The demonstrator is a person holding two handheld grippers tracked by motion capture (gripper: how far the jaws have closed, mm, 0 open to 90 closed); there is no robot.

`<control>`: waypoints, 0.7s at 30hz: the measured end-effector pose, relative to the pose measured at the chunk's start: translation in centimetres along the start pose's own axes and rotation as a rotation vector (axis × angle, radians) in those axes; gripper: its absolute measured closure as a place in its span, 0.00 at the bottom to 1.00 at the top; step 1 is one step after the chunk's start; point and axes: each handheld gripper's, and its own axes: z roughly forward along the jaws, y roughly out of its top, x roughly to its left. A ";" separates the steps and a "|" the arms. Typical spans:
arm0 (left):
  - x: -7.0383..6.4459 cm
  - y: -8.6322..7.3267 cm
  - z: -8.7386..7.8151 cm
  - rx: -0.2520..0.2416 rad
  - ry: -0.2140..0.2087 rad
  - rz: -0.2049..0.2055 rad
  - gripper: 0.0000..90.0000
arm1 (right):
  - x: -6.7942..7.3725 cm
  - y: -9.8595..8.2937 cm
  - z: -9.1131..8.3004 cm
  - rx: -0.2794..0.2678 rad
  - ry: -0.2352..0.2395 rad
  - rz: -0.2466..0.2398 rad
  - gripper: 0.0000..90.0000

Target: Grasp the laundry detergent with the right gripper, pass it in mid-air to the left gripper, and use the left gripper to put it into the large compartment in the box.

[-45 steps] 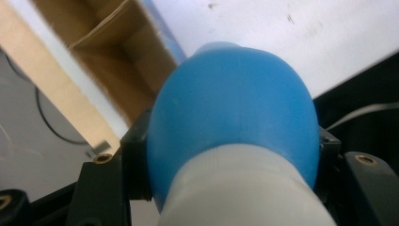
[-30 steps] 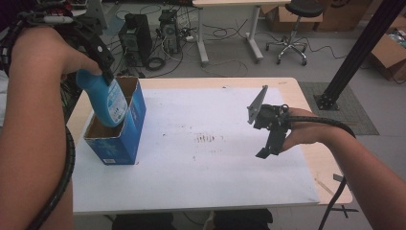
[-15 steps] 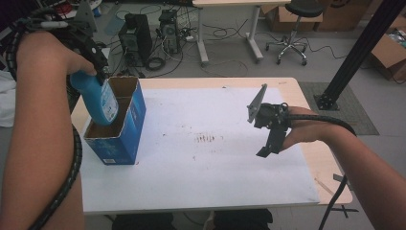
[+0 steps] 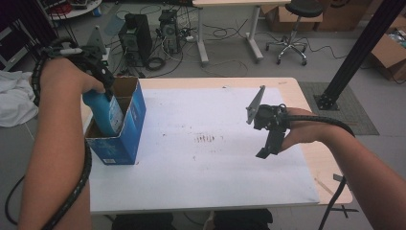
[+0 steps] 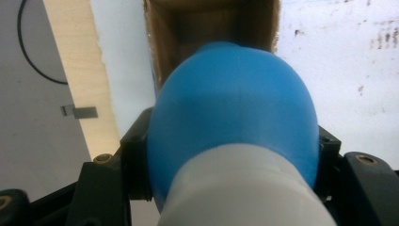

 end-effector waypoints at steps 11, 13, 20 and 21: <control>-0.2 0.4 4.0 0.009 0.014 -0.004 0.42 | 0.0 0.0 0.4 0.007 0.000 -0.002 0.00; -0.2 0.4 4.9 0.013 0.004 -0.014 0.42 | 0.0 0.1 0.4 0.004 0.001 -0.002 0.00; -0.3 0.7 7.6 0.028 -0.013 0.000 0.42 | 0.0 0.0 0.6 0.003 0.006 -0.010 0.00; -0.3 0.7 8.0 0.034 -0.014 -0.001 0.42 | 0.0 0.0 0.6 0.007 0.006 -0.007 0.00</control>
